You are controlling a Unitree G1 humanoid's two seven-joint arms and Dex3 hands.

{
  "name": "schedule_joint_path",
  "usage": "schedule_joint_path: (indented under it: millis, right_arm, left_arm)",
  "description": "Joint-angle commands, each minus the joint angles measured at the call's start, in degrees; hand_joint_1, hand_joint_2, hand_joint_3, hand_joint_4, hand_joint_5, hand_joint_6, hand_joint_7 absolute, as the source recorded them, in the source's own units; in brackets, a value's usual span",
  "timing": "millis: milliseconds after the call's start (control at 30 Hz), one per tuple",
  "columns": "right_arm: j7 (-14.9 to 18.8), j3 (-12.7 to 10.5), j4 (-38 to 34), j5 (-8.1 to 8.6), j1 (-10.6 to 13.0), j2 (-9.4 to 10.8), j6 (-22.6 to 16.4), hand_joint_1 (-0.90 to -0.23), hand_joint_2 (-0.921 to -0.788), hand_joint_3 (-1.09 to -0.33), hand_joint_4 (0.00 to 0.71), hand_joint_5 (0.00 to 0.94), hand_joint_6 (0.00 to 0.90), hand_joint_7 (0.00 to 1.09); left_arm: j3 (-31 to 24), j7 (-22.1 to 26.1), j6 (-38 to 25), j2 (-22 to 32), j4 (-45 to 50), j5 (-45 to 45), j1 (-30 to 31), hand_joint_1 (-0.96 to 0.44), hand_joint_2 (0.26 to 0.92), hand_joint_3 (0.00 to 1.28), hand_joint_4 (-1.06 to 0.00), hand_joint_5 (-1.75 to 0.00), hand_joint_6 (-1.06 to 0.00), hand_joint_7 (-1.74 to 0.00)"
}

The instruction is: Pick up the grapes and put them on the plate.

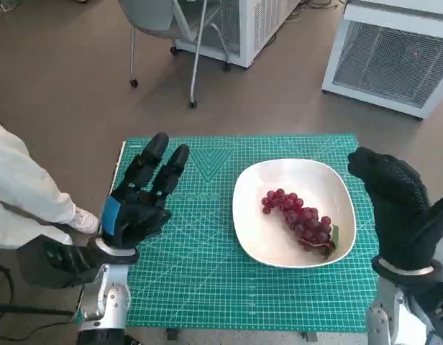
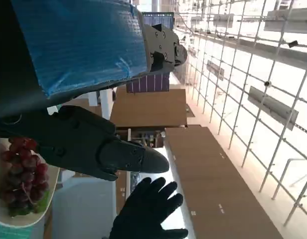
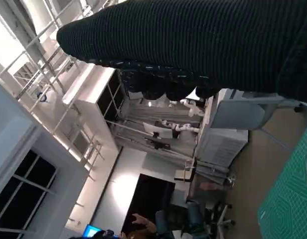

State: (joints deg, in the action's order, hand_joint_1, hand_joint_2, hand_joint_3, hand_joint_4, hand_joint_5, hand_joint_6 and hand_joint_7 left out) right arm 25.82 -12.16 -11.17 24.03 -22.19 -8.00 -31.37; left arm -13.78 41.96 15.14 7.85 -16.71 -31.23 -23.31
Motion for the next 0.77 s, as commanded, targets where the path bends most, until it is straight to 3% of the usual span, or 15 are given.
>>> schedule_joint_path:
  millis: [33, 767]
  right_arm:
    - [-0.15, -0.15, 0.23, -0.07, 1.09, -0.18, 0.94, -0.439, -0.921, -0.539, 0.694, 0.002, 0.383, 0.62]
    - [-0.74, -0.11, 2.45, -0.22, 1.99, -0.19, 2.75, -0.438, -0.921, -0.531, 0.694, 0.001, 0.379, 0.63]
  left_arm:
    - [0.34, -0.79, 1.62, 0.01, -0.09, 1.83, 0.81, -0.53, 0.921, 0.18, -0.13, -0.02, -0.18, 0.00]
    - [1.75, -1.54, 1.21, 0.45, -0.06, 3.30, 1.04, -0.52, 0.921, 0.21, -0.14, -0.01, -0.19, -0.01]
